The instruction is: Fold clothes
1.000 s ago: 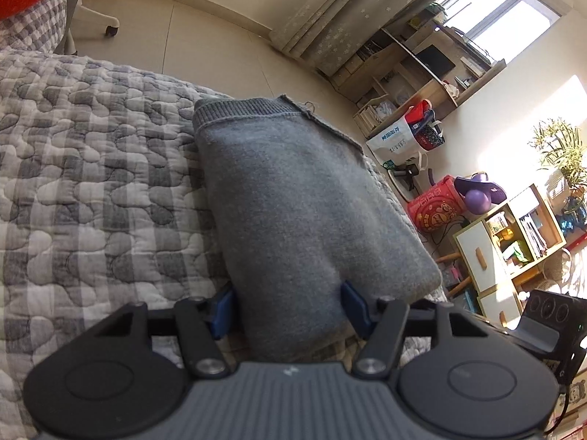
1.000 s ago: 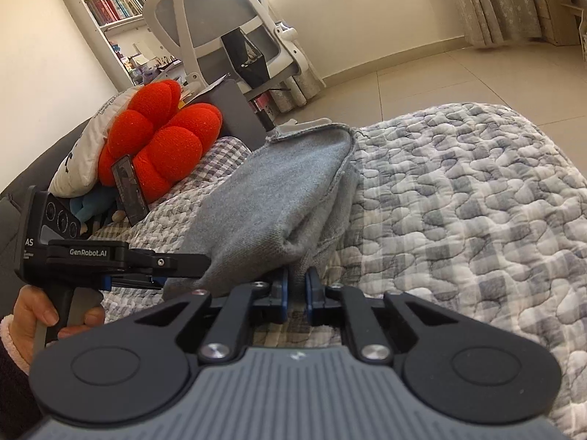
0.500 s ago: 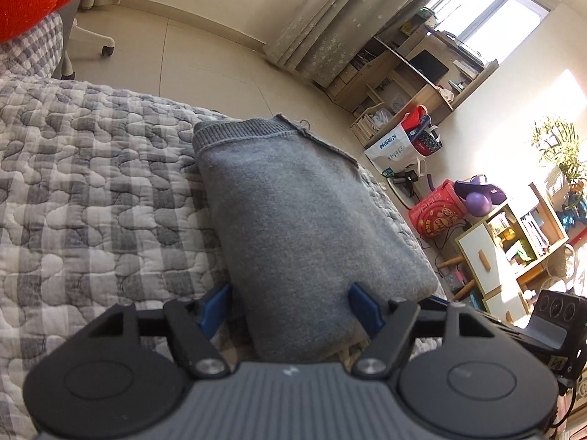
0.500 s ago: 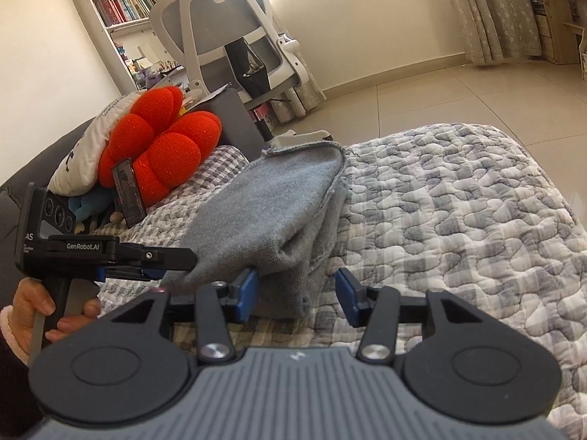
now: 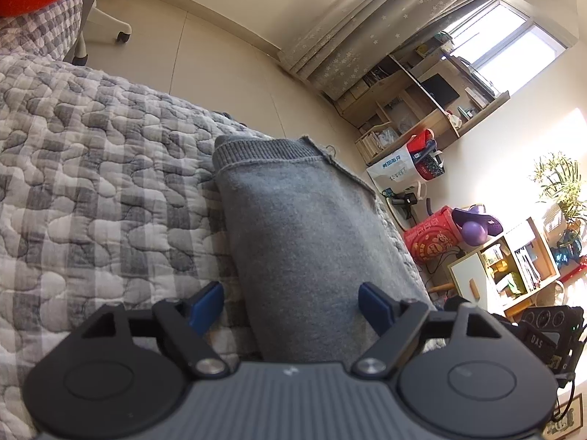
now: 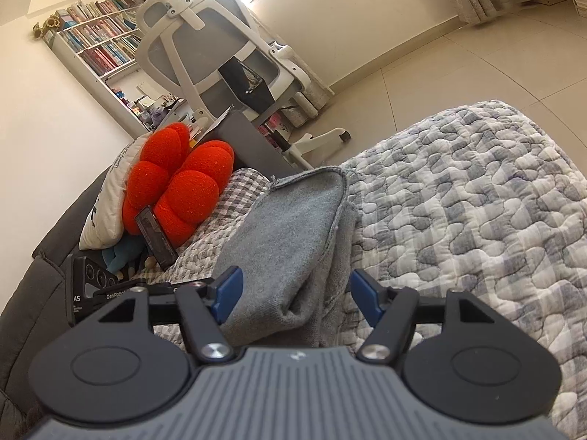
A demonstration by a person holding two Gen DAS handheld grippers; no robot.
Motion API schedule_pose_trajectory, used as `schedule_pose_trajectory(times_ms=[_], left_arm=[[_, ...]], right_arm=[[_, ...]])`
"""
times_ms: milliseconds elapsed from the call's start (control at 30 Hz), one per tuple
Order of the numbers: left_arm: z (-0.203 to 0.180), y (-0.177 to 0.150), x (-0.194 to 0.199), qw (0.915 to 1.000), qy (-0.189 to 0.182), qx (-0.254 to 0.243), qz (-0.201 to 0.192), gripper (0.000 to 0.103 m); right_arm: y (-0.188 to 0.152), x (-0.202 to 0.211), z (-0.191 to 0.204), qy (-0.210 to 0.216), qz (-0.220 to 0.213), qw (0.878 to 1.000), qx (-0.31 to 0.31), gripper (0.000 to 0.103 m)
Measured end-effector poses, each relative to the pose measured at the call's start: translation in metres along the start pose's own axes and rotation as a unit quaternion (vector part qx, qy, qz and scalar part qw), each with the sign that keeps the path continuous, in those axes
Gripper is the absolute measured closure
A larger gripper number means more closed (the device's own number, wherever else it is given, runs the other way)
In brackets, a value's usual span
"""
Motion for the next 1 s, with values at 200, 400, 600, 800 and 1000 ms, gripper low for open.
schedule_pose_trajectory(times_ms=[200, 400, 600, 800, 1000], left_arm=[[-0.001, 0.004, -0.006, 1.0000, -0.006, 0.002, -0.001, 0.021], [-0.001, 0.005, -0.012, 0.9997, -0.021, 0.005, -0.011, 0.021], [-0.001, 0.004, -0.017, 0.9990, -0.028, 0.009, -0.034, 0.022], [-0.007, -0.002, -0.019, 0.9978, -0.006, -0.015, -0.064, 0.040], [-0.007, 0.001, -0.002, 0.9961, -0.013, -0.022, -0.084, 0.068]], right_arm=[[0.004, -0.023, -0.009, 0.002, 0.017, 0.999, -0.028, 0.034], [0.006, -0.046, -0.016, 0.001, 0.025, 0.999, -0.044, 0.034], [0.004, -0.059, -0.013, -0.001, 0.005, 0.999, -0.032, 0.037], [-0.003, -0.065, -0.007, 0.003, -0.005, 1.000, -0.021, 0.056], [-0.002, -0.063, 0.012, -0.010, -0.014, 1.000, -0.003, 0.063]])
Point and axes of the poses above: each gripper's, at about its wrist camera, not at the fingertips, and x roughly against the way its jaws point, z to its left, y to its top, the point moved 3 cm from there along -x, roughly the way its jaws point, and after that the axes turned 2 degrees about y, right-handed, at the moved point
